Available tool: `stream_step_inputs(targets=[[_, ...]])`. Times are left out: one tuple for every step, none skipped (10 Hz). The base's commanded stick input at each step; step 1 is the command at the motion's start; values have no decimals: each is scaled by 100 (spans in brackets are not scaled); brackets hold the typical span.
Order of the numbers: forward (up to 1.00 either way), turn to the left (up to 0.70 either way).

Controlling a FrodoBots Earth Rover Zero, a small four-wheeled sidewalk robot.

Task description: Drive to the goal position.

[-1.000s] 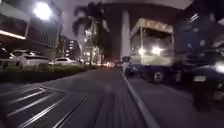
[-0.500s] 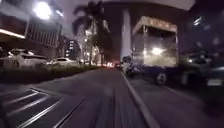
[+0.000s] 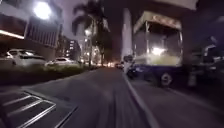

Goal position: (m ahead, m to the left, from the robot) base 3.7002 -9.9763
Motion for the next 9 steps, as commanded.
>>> stream_step_inputs(targets=[[45,0],[45,0],[45,0],[45,0],[45,0],[45,0],[45,0],[45,0],[45,0]])
